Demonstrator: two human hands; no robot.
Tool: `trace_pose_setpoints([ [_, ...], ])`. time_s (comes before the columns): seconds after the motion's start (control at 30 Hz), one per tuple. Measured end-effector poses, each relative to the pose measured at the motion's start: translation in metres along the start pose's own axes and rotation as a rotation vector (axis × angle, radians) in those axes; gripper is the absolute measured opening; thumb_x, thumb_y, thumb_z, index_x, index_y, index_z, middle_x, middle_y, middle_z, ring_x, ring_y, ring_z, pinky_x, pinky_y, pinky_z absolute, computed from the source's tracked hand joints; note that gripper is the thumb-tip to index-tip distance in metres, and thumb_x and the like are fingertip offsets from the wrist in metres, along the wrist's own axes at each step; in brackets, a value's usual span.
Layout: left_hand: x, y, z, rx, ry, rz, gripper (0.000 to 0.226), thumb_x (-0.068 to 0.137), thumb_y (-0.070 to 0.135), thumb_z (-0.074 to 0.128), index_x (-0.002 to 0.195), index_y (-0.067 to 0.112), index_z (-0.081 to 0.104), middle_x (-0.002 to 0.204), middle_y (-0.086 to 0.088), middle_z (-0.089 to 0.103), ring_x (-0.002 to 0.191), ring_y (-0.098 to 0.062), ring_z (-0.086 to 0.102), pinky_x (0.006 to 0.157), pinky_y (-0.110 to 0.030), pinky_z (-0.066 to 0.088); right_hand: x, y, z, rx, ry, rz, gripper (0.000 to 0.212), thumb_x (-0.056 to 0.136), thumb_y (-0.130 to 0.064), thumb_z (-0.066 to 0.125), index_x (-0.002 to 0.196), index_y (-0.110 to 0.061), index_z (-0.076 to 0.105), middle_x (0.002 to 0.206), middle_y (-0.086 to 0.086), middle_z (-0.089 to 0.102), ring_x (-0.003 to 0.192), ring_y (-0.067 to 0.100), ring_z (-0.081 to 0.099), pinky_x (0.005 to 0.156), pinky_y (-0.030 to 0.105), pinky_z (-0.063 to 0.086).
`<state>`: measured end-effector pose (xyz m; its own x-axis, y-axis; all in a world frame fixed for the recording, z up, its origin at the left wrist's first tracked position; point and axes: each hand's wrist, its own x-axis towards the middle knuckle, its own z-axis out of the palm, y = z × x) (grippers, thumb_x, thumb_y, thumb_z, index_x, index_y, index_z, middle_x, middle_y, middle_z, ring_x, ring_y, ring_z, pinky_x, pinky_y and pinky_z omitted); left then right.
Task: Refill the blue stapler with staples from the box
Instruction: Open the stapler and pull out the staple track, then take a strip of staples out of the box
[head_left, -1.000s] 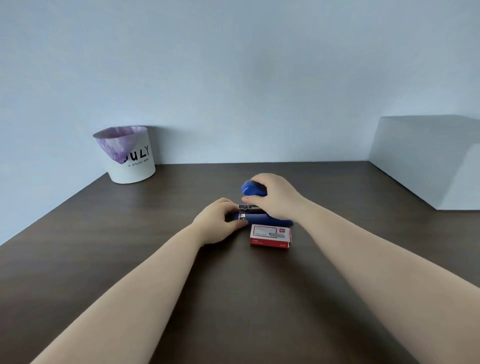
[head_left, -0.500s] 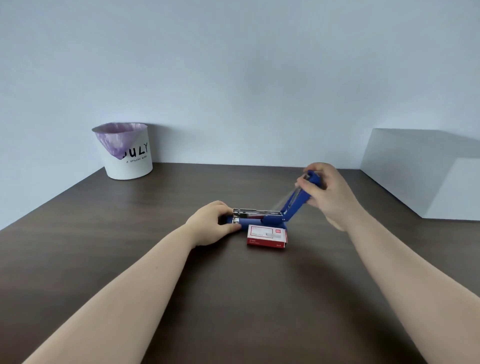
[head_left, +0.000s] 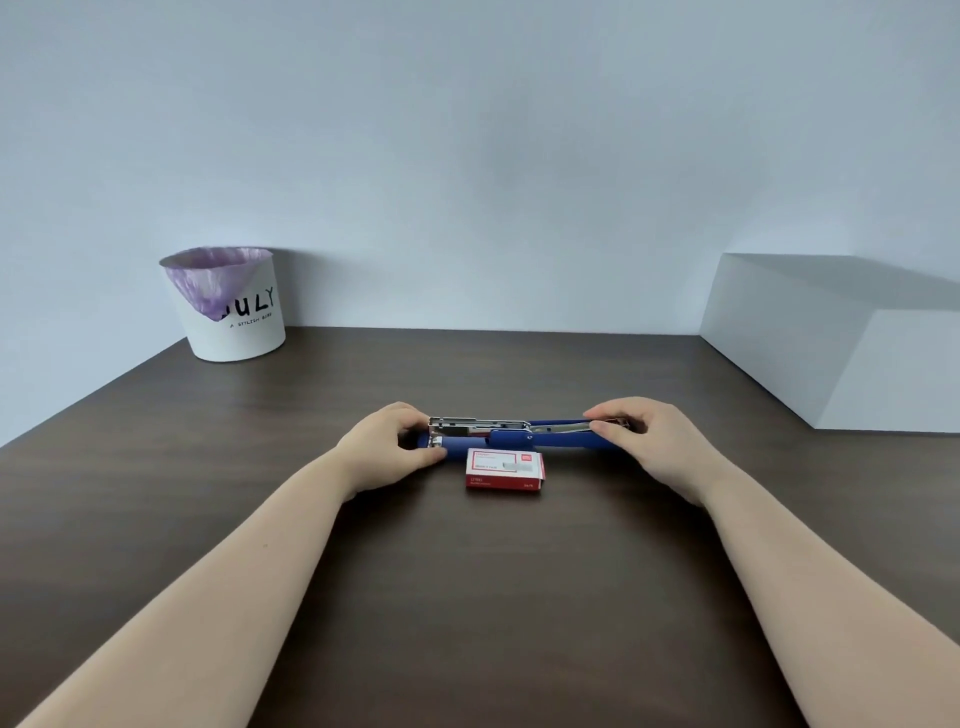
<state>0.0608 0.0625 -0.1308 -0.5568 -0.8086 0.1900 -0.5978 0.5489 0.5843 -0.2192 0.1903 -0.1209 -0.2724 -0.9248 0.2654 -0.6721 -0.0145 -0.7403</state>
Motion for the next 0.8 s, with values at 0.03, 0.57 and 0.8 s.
trace_pose_setpoints([
  [0.03, 0.000, 0.001, -0.001, -0.011, -0.001, 0.001, 0.020, 0.078, 0.030, 0.071, 0.075, 0.041, 0.055, 0.095, 0.010, 0.056, 0.087, -0.012, 0.051, 0.081, -0.024, 0.037, 0.000, 0.000, 0.000, -0.002, 0.002, -0.002, 0.018, 0.088, -0.025, 0.061, 0.103, -0.024, 0.071, 0.099, -0.013, 0.065, 0.093, -0.007, 0.055, 0.075, 0.006, 0.037],
  [0.57, -0.018, 0.025, 0.000, -0.109, 0.201, 0.108, 0.023, 0.072, 0.036, 0.076, 0.093, 0.028, 0.069, 0.067, 0.011, 0.057, 0.059, -0.007, 0.046, 0.060, -0.016, 0.038, -0.003, -0.034, 0.005, -0.197, 0.088, -0.152, 0.015, 0.084, -0.032, 0.064, 0.090, -0.021, 0.072, 0.088, -0.006, 0.068, 0.076, 0.007, 0.056, 0.066, 0.013, 0.040],
  [0.8, -0.017, 0.028, 0.005, 0.113, -0.075, 0.129, 0.056, 0.058, 0.062, 0.075, 0.109, 0.042, 0.061, 0.063, 0.011, 0.055, 0.056, 0.004, 0.050, 0.061, -0.022, 0.041, -0.013, -0.044, 0.018, -0.266, -0.316, -0.101, 0.043, 0.066, -0.048, 0.077, 0.105, -0.032, 0.065, 0.068, -0.010, 0.058, 0.055, -0.005, 0.051, 0.061, 0.017, 0.039],
])
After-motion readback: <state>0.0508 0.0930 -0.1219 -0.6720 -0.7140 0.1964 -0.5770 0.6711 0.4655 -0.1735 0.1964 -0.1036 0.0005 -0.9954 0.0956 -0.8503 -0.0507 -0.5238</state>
